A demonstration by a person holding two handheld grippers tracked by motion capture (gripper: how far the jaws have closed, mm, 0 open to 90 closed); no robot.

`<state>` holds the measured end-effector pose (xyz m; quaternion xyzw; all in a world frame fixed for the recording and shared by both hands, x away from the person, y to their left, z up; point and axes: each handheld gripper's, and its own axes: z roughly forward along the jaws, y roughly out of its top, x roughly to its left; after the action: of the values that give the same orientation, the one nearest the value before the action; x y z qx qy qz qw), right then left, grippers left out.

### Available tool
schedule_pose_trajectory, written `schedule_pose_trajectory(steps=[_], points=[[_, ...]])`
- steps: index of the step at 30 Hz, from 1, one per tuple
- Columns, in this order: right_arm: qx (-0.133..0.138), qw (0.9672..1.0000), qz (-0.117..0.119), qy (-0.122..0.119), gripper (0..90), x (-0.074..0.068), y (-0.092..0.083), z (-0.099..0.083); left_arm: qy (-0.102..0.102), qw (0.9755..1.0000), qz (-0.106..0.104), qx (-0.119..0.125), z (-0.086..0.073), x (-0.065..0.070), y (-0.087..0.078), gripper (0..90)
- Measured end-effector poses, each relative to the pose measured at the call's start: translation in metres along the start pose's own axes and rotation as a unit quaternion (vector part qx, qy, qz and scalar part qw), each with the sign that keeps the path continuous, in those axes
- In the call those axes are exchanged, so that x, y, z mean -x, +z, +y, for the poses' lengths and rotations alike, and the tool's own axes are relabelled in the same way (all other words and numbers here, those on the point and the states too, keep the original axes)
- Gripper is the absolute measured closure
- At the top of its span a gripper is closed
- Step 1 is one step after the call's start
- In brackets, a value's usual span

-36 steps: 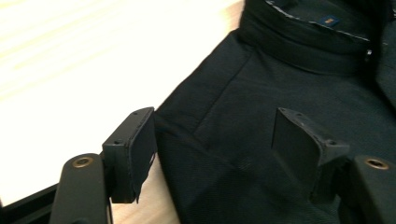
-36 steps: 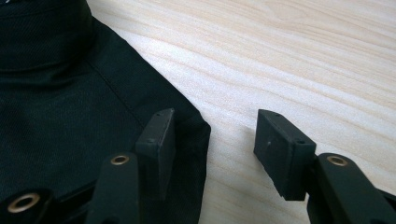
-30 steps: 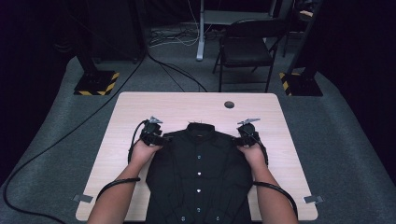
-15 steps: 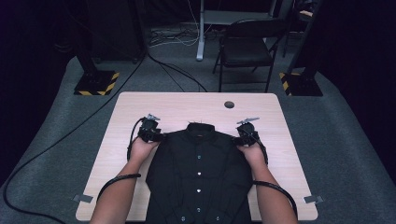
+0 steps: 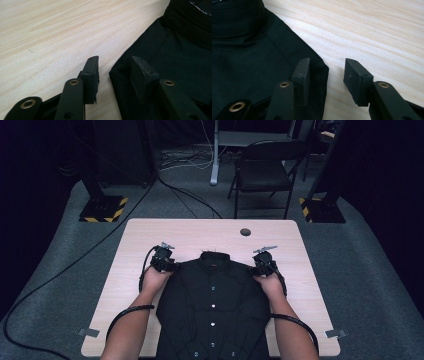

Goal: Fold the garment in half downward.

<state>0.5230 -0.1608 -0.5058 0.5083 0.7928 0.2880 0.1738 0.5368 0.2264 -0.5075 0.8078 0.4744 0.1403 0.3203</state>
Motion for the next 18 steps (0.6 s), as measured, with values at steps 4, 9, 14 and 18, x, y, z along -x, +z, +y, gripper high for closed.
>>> schedule_pose_trajectory(steps=[4,9,14,18], points=[[-0.004,1.0000,0.002,-0.001,59.1,-0.0008,-0.0001,0.0013,0.004,1.0000,0.004,0.000,-0.0008,0.0004,-0.0005,63.4],[-0.012,0.9999,0.004,0.006,62.5,-0.0007,0.0003,0.0040,0.005,0.9999,0.007,-0.009,0.0010,0.0034,-0.0005,69.3],[-0.022,0.9995,0.015,0.019,68.7,-0.0004,0.0011,0.0083,0.004,0.9999,0.004,-0.013,0.0024,0.0041,-0.0001,73.6],[-0.018,0.9980,0.035,0.049,72.0,0.0079,0.0006,0.0071,0.002,1.0000,0.000,-0.009,0.0013,0.0024,-0.0004,75.1]])
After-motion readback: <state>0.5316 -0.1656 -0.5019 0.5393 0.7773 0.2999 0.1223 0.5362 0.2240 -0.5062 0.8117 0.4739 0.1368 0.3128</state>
